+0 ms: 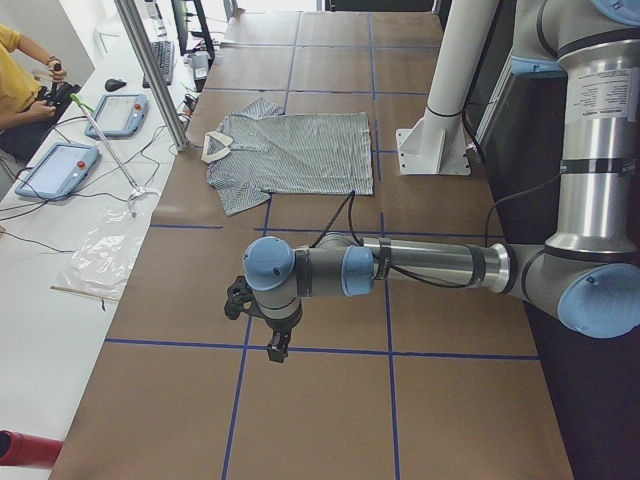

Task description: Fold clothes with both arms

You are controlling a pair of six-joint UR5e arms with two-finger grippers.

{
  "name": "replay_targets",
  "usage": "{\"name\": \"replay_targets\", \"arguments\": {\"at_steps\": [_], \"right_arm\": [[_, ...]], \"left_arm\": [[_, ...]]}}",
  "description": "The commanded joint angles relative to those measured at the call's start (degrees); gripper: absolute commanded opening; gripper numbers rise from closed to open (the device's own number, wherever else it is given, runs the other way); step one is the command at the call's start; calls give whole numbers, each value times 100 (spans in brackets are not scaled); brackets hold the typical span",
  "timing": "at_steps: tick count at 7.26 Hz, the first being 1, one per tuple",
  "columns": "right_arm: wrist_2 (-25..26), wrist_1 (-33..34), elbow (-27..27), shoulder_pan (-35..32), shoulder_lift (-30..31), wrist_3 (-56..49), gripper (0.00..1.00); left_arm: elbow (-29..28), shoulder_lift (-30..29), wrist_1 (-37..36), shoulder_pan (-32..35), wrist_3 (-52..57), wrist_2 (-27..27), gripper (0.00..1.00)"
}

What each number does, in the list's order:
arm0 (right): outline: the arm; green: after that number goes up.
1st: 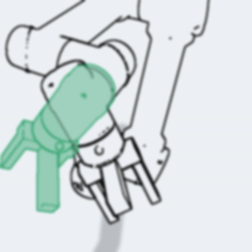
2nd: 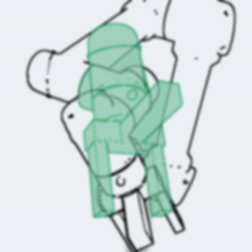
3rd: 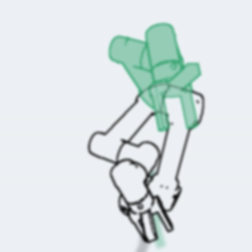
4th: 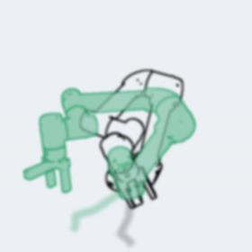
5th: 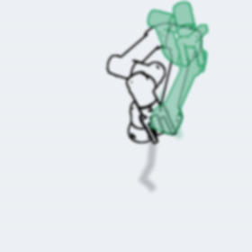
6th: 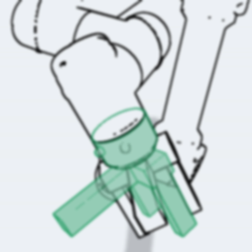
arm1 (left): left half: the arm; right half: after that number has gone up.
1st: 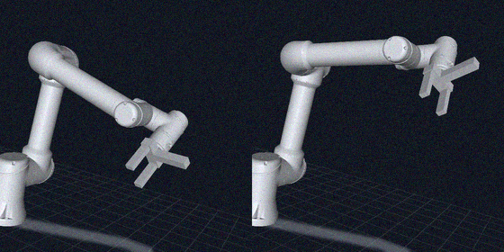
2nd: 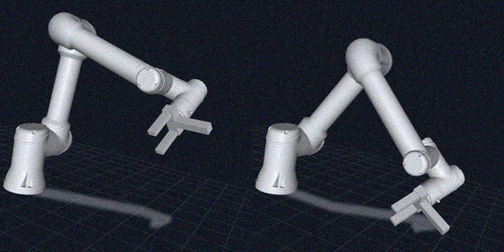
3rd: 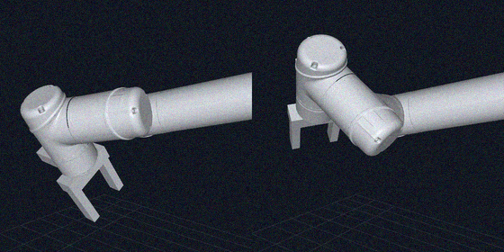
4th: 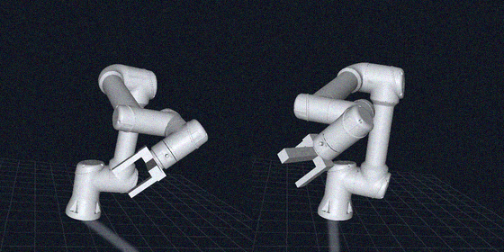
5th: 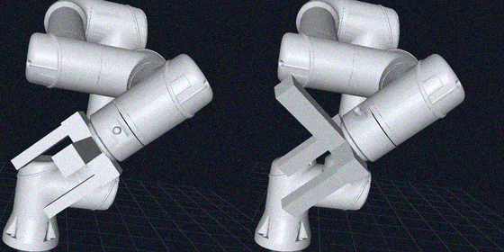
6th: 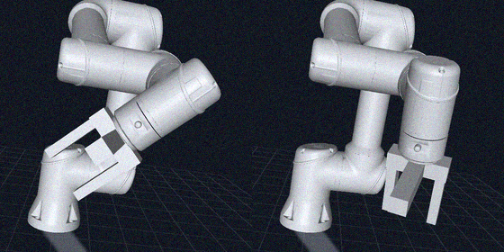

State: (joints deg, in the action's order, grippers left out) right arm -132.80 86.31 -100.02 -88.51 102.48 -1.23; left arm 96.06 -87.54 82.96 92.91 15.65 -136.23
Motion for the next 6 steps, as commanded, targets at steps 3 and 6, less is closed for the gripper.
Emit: {"name": "replay_targets", "arguments": {"at_steps": [3, 6], "right_arm": [[0, 0, 0, 9, -9, 9, 100], [26, -322, -26, 26, -201, 52, 100]], "left_arm": [[10, -9, 308, -71, 25, 298, 100], [36, -44, 1479, -98, 26, 342, 100]]}}
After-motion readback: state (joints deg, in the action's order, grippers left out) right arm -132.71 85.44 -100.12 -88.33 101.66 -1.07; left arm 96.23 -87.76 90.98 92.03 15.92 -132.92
